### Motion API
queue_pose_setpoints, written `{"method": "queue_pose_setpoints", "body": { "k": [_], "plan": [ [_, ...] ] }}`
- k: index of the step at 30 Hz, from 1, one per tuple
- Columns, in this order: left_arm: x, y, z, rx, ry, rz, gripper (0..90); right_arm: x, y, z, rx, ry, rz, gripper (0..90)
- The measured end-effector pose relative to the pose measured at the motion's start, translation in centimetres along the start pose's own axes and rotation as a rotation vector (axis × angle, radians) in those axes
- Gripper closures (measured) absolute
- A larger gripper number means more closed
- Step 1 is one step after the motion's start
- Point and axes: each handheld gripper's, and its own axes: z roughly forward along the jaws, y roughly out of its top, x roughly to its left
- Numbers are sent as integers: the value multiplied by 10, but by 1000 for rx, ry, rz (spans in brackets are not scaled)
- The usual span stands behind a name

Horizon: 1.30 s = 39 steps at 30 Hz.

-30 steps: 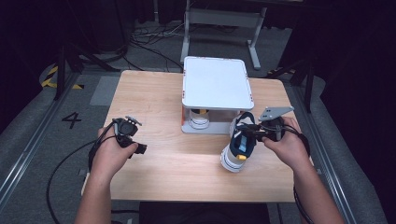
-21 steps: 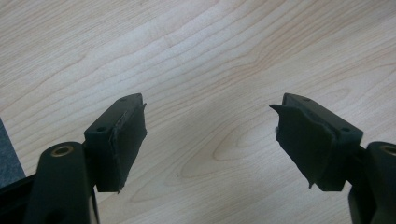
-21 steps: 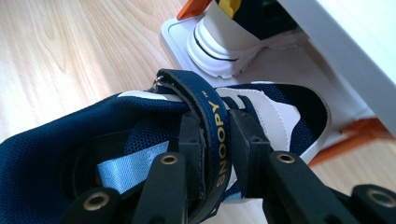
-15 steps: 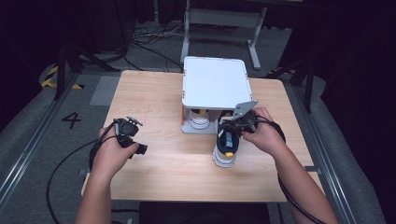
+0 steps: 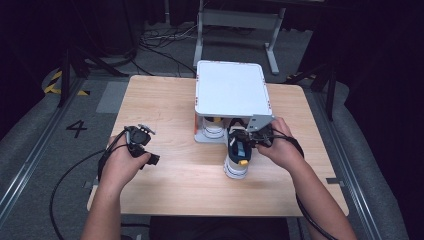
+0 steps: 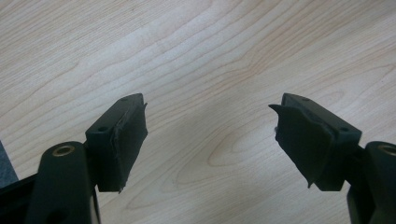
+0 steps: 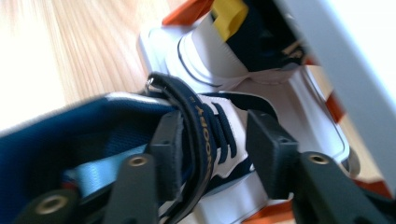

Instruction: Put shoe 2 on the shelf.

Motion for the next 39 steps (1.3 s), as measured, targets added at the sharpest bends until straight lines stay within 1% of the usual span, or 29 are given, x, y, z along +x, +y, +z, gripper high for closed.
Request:
{"method": "queue_pose_setpoints", "body": {
  "k": [2, 4, 5, 6, 7, 8, 9, 10, 11, 12, 13, 14, 16, 17, 18, 19, 20, 21, 23, 25, 26, 28, 31, 34, 36, 37, 39],
  "plan": [
    [0, 1, 1, 4, -3, 8, 250, 4, -2, -16, -61, -23, 112, 511],
    [-1, 2, 1, 4, 1, 7, 250, 9, -4, -30, -92, -26, 203, 465],
    [-1, 3, 1, 4, -1, 13, 250, 14, -6, -39, -106, -20, 292, 459],
    [-2, 3, 1, 3, -2, 10, 250, 18, -7, -45, -110, -20, 355, 456],
    [-3, 4, 1, 4, -4, 11, 250, 22, -8, -50, -96, -21, 422, 440],
    [-3, 5, 1, 2, -5, 14, 250, 27, -9, -56, -77, -27, 505, 434],
    [-4, 6, 1, 1, -6, 16, 250, 32, -10, -61, -69, -33, 569, 436],
    [-4, 6, 1, -1, -7, 20, 249, 37, -10, -64, -50, -40, 627, 439],
    [-4, 7, 1, -1, -8, 20, 250, 43, -11, -65, -7, -37, 670, 442],
    [-5, 8, 1, 0, -7, 22, 249, 48, -11, -66, 28, -31, 682, 459],
    [-4, 8, 1, 0, -6, 26, 249, 55, -10, -65, 75, -25, 694, 473],
    [-4, 9, 1, -1, -8, 28, 249, 59, -10, -64, 98, -16, 701, 459],
    [-5, 11, 1, -4, -10, 32, 249, 69, -8, -58, 157, 23, 715, 399],
    [-5, 11, 1, -6, -13, 34, 249, 73, -8, -55, 179, 31, 717, 363],
    [-5, 11, 2, -5, -15, 35, 248, 75, -8, -51, 188, 31, 708, 343],
    [-5, 12, 2, -4, -16, 35, 248, 78, -9, -48, 198, 28, 706, 339],
    [-5, 12, 2, -4, -15, 38, 249, 80, -10, -44, 211, 32, 713, 340],
    [-5, 13, 2, -6, -16, 39, 249, 82, -11, -40, 229, 35, 726, 346],
    [-5, 14, 3, -5, -19, 36, 249, 86, -12, -33, 262, 28, 729, 386],
    [-5, 14, 4, -5, -18, 37, 249, 90, -12, -28, 289, 35, 735, 468],
    [-5, 15, 4, 0, -18, 43, 248, 92, -12, -26, 302, 42, 731, 481],
    [-6, 15, 5, 3, -20, 44, 248, 93, -12, -21, 301, 43, 750, 479],
    [-6, 15, 5, 3, -19, 43, 248, 94, -15, -14, 327, 31, 785, 461],
    [-7, 15, 6, 9, -19, 44, 248, 93, -16, -8, 305, 5, 823, 443],
    [-7, 15, 7, 8, -22, 46, 248, 93, -16, -4, 312, -7, 821, 453],
    [-7, 15, 7, 8, -22, 47, 249, 93, -15, -3, 313, -1, 827, 461],
    [-7, 14, 7, 9, -22, 43, 249, 93, -15, -2, 328, -4, 817, 481]
  ]
}}
